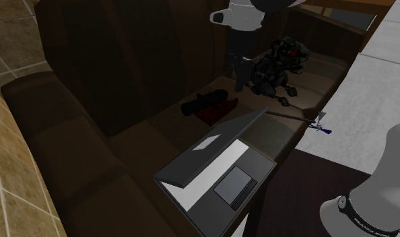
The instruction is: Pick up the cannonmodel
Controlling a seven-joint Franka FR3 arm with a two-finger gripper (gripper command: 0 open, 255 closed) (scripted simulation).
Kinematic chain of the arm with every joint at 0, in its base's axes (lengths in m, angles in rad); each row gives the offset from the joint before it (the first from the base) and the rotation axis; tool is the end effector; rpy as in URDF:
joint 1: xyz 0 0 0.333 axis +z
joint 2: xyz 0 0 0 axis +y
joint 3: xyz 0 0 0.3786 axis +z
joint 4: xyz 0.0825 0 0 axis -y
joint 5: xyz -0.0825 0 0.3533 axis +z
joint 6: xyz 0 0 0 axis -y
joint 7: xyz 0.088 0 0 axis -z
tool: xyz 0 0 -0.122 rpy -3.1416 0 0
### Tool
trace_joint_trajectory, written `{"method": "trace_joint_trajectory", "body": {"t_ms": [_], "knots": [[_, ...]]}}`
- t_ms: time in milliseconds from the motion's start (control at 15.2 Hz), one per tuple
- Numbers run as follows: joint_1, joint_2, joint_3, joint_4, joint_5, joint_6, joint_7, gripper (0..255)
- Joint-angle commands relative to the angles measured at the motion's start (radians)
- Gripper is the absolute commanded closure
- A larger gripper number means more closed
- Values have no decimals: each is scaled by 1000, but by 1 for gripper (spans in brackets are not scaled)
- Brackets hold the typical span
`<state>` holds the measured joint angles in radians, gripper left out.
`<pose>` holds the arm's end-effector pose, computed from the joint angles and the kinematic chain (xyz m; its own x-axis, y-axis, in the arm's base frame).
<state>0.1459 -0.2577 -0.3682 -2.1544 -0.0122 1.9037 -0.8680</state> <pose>0.4228 -0.1127 0.5555 0.7890 0.6119 0.0553 0.6144 -0.7868 -0.0589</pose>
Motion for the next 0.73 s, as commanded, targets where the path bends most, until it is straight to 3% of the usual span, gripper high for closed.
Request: {"method": "trace_joint_trajectory", "body": {"t_ms": [0, 330, 660], "knots": [[17, 89, -27, 51, 24, 17, -121, 0], [25, 314, -56, 192, 100, 43, -400, 0], [-1, 532, -29, 359, 164, 43, -640, 0]]}}
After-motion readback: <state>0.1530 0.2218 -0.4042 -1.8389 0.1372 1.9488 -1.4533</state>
